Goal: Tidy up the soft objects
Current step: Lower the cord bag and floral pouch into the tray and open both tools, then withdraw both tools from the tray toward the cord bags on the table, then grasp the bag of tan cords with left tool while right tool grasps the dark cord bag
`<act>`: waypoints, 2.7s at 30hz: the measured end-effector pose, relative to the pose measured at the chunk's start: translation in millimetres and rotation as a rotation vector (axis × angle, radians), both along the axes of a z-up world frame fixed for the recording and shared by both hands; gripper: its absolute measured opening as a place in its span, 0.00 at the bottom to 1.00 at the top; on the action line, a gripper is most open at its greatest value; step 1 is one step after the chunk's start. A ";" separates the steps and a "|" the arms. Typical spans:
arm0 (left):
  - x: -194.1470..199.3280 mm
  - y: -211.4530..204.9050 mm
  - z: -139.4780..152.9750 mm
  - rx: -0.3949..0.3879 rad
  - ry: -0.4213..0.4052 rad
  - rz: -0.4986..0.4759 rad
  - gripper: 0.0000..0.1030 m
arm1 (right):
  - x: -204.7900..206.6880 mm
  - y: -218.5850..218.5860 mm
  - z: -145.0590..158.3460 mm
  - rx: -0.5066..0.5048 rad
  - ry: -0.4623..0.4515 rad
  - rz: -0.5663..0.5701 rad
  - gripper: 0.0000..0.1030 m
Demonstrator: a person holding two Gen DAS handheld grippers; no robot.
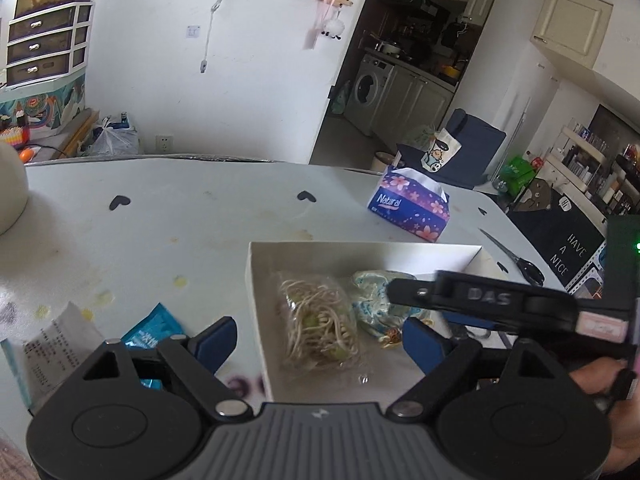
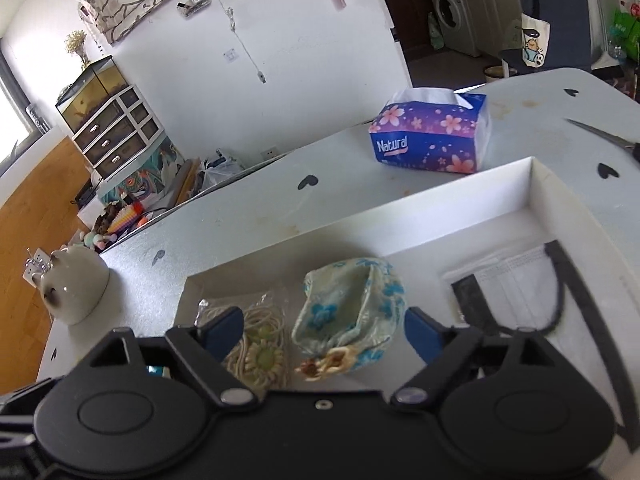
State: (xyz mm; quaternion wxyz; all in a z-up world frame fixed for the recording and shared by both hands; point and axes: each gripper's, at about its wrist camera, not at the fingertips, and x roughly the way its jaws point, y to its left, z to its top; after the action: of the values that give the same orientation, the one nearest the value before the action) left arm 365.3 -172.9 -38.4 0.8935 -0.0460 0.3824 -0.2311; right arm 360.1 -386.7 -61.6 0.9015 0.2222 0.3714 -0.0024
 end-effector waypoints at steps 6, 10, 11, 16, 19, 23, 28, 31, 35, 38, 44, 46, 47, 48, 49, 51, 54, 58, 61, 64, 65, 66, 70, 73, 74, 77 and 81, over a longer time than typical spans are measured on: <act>-9.4 7.1 -2.1 -0.010 0.009 0.004 0.87 | -31.2 0.4 17.5 -0.063 -0.028 0.026 0.86; -17.7 9.2 0.6 -0.018 0.007 0.002 0.87 | -53.6 -1.3 33.2 -0.075 -0.066 0.035 0.86; -20.1 9.4 2.2 -0.021 0.005 -0.001 0.87 | -59.3 -1.5 37.6 -0.082 -0.077 0.036 0.86; -36.3 10.0 14.3 -0.027 -0.023 -0.024 0.87 | -87.2 -0.5 58.6 -0.119 -0.125 0.041 0.86; -47.2 12.3 21.9 -0.033 -0.039 -0.033 0.87 | -103.8 1.2 67.8 -0.151 -0.150 0.045 0.86; -61.9 15.4 30.0 -0.038 -0.059 -0.044 0.87 | -127.0 3.0 75.4 -0.179 -0.179 0.049 0.87; -81.1 18.7 35.0 -0.033 -0.077 -0.055 0.87 | -154.8 3.8 80.0 -0.210 -0.206 0.043 0.89; -92.2 22.0 36.3 -0.029 -0.094 -0.057 0.87 | -171.0 4.6 81.8 -0.231 -0.227 0.034 0.90; -106.3 26.6 36.4 -0.018 -0.122 -0.048 0.96 | -190.3 7.2 80.5 -0.264 -0.250 0.025 0.94; -118.2 29.1 35.8 -0.013 -0.146 -0.050 1.00 | -203.7 7.8 78.6 -0.288 -0.265 0.005 0.96; -145.8 31.5 35.1 0.018 -0.209 -0.068 1.00 | -226.1 10.5 74.3 -0.317 -0.289 -0.030 1.00; -154.9 33.0 34.7 0.021 -0.226 -0.064 1.00 | -234.5 13.4 72.7 -0.334 -0.295 -0.036 1.00; -158.7 34.2 34.2 0.018 -0.231 -0.060 1.00 | -238.0 14.2 71.9 -0.339 -0.297 -0.038 1.00; -162.6 35.3 33.4 0.015 -0.235 -0.056 1.00 | -241.6 15.0 70.9 -0.341 -0.301 -0.039 1.00; -166.2 36.6 32.5 0.011 -0.240 -0.051 1.00 | -245.9 15.9 69.8 -0.342 -0.308 -0.041 1.00; -172.9 38.9 30.8 0.007 -0.251 -0.045 1.00 | -253.5 17.8 67.6 -0.348 -0.321 -0.050 1.00; -183.1 41.8 27.9 0.014 -0.277 -0.040 1.00 | -263.5 21.9 63.8 -0.360 -0.334 -0.068 1.00; -197.6 50.1 21.7 0.009 -0.318 -0.030 1.00 | -274.5 31.4 53.4 -0.359 -0.358 -0.080 1.00; -207.1 59.6 14.0 0.002 -0.338 -0.005 1.00 | -279.2 40.8 40.9 -0.352 -0.375 -0.098 1.00; -213.8 71.3 4.2 -0.003 -0.344 0.025 1.00 | -280.5 52.6 27.7 -0.338 -0.376 -0.094 1.00; -215.1 75.3 0.7 -0.003 -0.343 0.036 1.00 | -280.2 56.3 24.1 -0.332 -0.373 -0.086 1.00; -215.7 79.3 -2.5 0.002 -0.343 0.047 1.00 | -279.4 60.4 21.0 -0.326 -0.369 -0.079 1.00; -211.1 98.1 -13.1 0.046 -0.337 0.115 1.00 | -278.9 77.0 14.3 -0.299 -0.386 -0.047 1.00; -196.1 118.7 -19.4 0.068 -0.308 0.228 1.00 | -277.5 90.0 14.3 -0.294 -0.406 -0.019 1.00; -190.4 125.7 -21.4 0.077 -0.303 0.266 1.00 | -276.1 93.5 15.0 -0.286 -0.409 0.000 1.00; -170.7 145.0 -28.7 0.109 -0.293 0.365 1.00 | -271.3 103.3 14.9 -0.238 -0.420 0.056 0.91; -143.5 165.9 -41.0 0.135 -0.254 0.459 1.00 | -257.6 124.3 11.0 -0.219 -0.402 0.129 0.77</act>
State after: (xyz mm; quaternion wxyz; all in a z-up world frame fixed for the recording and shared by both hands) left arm 221.8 -7.0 -79.5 0.9644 -0.0425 0.2611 -0.0002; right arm 102.5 -262.4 -50.6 0.9743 0.0947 0.1953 0.0594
